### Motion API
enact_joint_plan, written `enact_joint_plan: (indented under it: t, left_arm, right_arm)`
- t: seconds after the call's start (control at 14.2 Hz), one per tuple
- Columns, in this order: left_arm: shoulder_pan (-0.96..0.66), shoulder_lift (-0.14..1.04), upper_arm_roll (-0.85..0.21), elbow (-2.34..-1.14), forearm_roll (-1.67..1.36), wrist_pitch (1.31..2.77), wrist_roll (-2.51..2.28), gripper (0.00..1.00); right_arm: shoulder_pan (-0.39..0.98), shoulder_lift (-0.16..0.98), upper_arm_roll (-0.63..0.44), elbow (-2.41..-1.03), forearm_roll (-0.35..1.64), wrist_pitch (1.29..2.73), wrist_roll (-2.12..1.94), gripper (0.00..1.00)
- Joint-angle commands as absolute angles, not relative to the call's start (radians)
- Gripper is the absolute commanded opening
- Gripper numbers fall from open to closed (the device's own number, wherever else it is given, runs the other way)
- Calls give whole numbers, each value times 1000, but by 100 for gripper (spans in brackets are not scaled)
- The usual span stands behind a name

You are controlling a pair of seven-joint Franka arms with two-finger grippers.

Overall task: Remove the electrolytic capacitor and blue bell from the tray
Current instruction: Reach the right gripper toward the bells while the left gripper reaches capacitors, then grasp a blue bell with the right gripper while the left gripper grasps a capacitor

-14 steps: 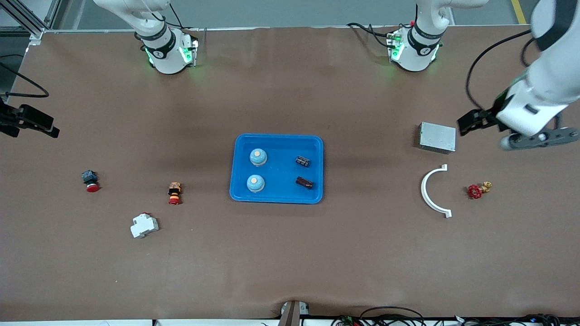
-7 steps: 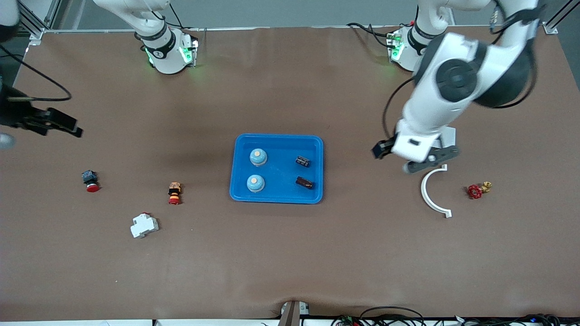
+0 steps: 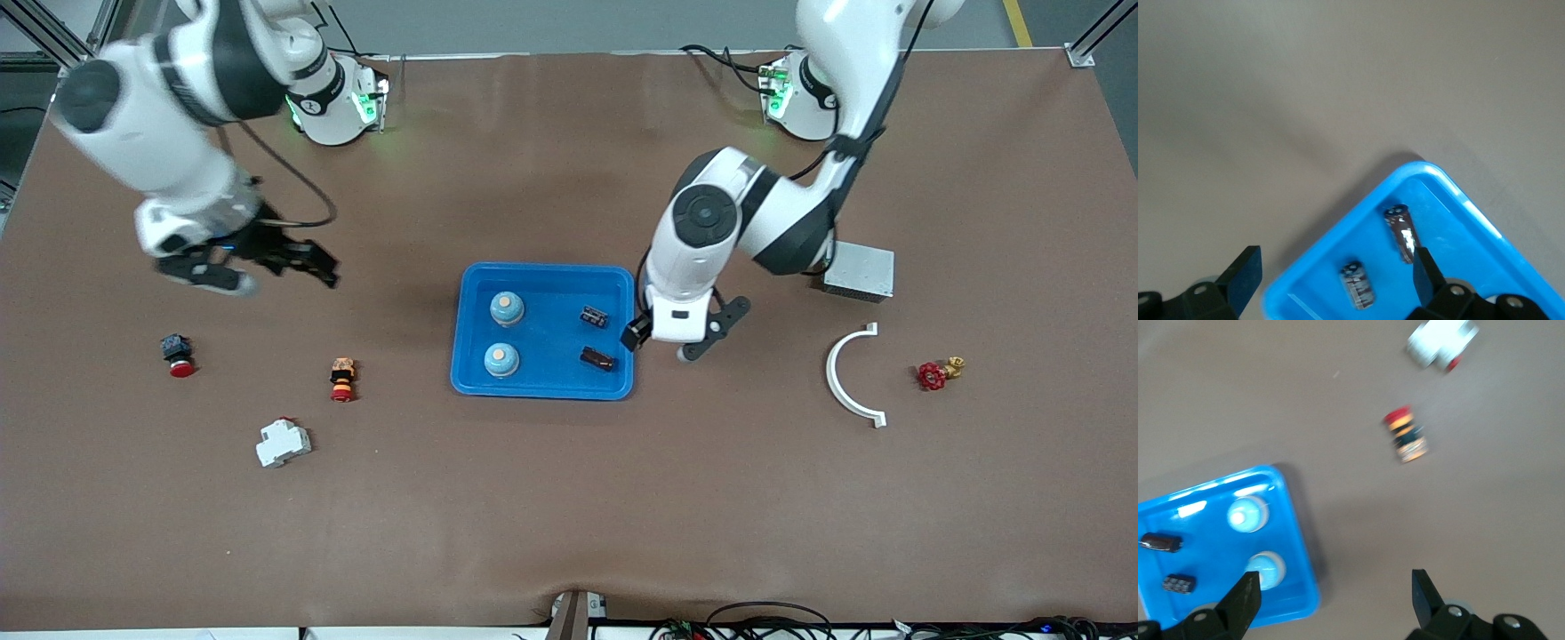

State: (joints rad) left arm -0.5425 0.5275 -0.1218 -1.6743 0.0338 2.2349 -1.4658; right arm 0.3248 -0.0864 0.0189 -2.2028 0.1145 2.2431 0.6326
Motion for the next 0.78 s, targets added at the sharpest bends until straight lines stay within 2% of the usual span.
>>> enact_joint_plan:
  t: [0.0, 0.14, 0.28, 0.49, 0.71]
  left_arm:
    - [-601, 641, -110, -1586, 37, 2266, -1599, 100]
    - [-623, 676, -110, -1575, 52, 2287, -1656, 100]
    - [-641, 699, -110, -1577, 52, 2292, -1692, 100]
    - [-676, 729, -110, -1585, 54, 2292, -1747, 99]
    - [-684, 750, -110, -1585, 54, 2292, -1773, 94]
  right_arm:
    - [451, 53, 5, -2221, 123, 2411, 820, 100]
    - [512, 182, 3, -2189, 123, 2528, 903, 100]
    - [592, 323, 0, -2111, 110, 2546, 1003, 100]
    - [650, 389, -2, -2111, 109, 2666, 1110, 100]
    - [689, 440, -6, -2105, 109, 2715, 1149, 100]
